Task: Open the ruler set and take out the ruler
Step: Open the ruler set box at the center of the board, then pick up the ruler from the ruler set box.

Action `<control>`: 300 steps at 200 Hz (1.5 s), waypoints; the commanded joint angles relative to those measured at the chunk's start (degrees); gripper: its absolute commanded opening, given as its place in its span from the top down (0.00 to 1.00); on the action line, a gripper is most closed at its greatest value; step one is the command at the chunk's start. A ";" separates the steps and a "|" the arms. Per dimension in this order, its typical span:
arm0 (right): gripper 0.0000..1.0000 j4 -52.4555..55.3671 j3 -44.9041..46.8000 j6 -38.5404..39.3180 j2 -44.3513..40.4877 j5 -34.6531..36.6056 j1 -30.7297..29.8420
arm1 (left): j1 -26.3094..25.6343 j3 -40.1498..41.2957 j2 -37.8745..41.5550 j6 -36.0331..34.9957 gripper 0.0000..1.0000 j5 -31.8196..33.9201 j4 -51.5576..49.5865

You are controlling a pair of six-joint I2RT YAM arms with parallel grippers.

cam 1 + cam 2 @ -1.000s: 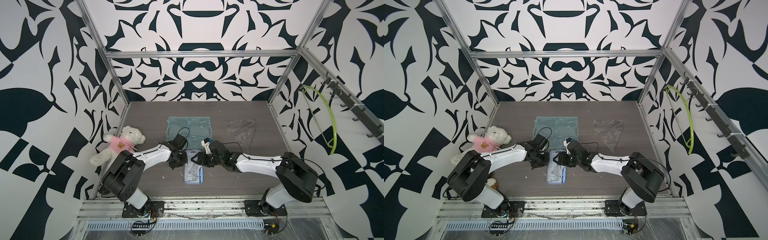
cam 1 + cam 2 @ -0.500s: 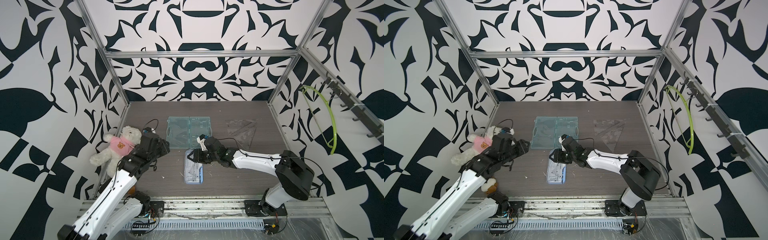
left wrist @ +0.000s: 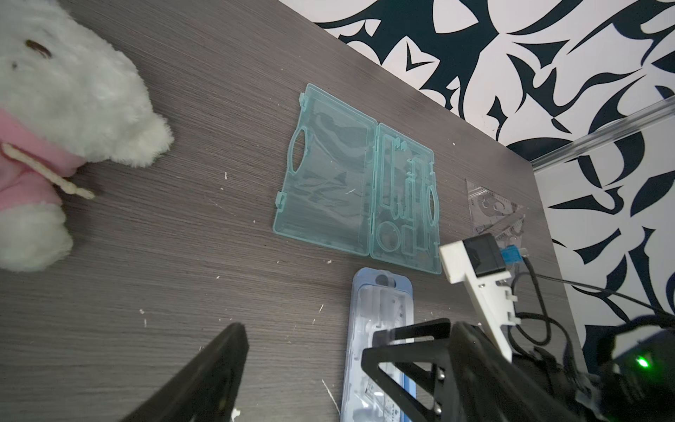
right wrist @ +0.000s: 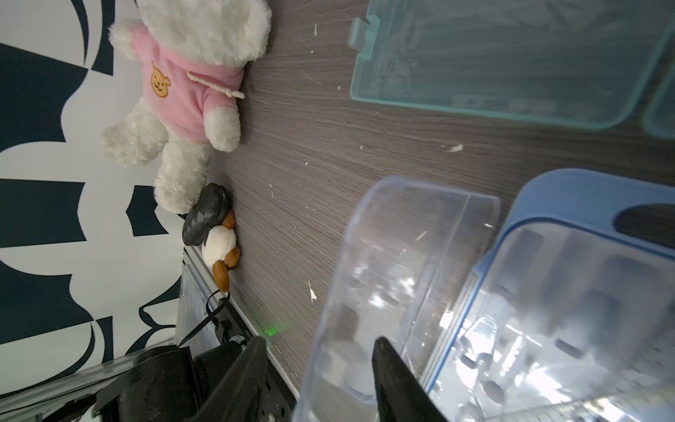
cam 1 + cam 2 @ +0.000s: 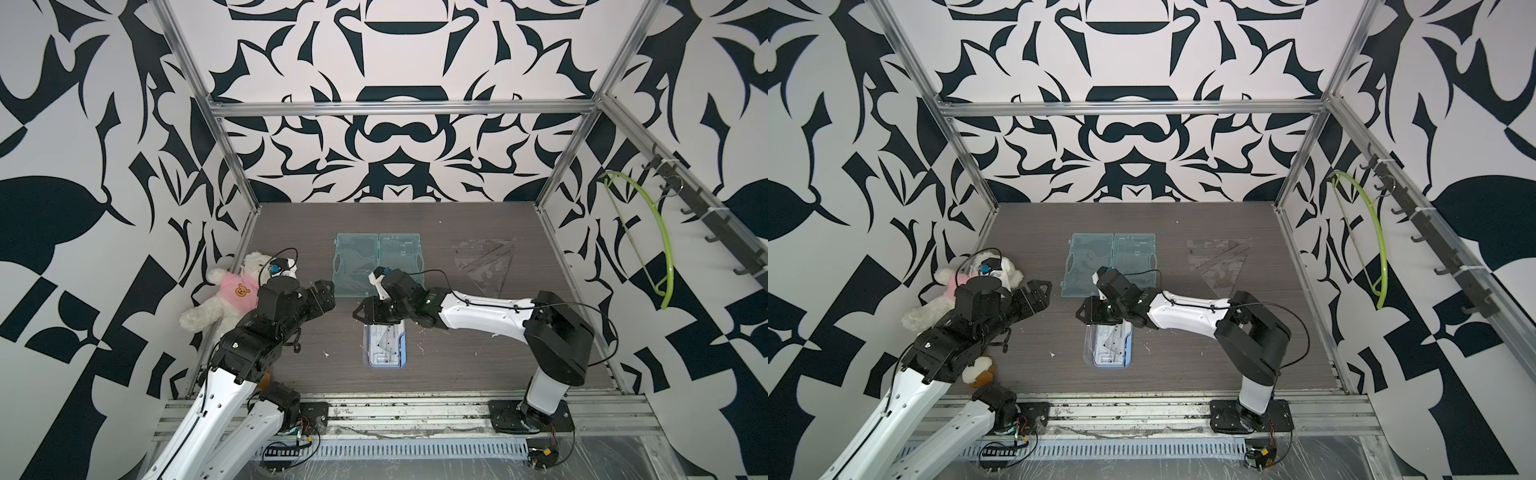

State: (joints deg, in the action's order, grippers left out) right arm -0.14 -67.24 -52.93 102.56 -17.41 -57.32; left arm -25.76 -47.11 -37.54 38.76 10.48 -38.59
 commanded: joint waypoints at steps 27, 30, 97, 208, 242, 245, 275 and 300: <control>0.51 2.12 -3.77 1.81 -0.73 -0.07 -1.11 | 0.18 0.55 1.62 -1.74 0.09 -1.47 -1.40; 0.51 2.32 -3.77 1.86 -0.88 0.06 -1.13 | 0.18 0.62 1.63 -1.76 0.09 -1.55 -1.36; 0.52 25.02 -4.42 3.43 -7.14 16.65 -1.45 | 0.24 0.02 -8.40 -4.21 0.09 -15.66 -5.00; 0.52 40.54 -9.36 -1.10 0.86 25.56 -7.10 | 0.36 13.07 -17.61 3.71 0.09 -37.27 4.67; 0.52 39.44 -10.14 -1.73 3.10 24.10 -7.59 | 0.36 13.98 -17.48 3.95 0.09 -36.79 5.52; 0.52 39.43 -10.18 -1.74 3.27 24.02 -7.60 | 0.36 13.98 -17.48 3.95 0.09 -36.68 5.57; 0.52 38.95 -10.28 -2.02 4.66 23.56 -7.63 | 0.37 14.32 -16.80 3.85 0.08 -35.98 5.48; 0.52 38.44 -10.14 -2.18 5.52 23.39 -7.63 | 0.36 14.51 -16.29 3.94 0.08 -35.55 5.38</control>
State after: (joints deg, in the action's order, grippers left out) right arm 38.26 -75.42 -54.08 108.14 6.00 -64.64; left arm -25.61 -33.36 -54.85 42.46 -24.99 -33.56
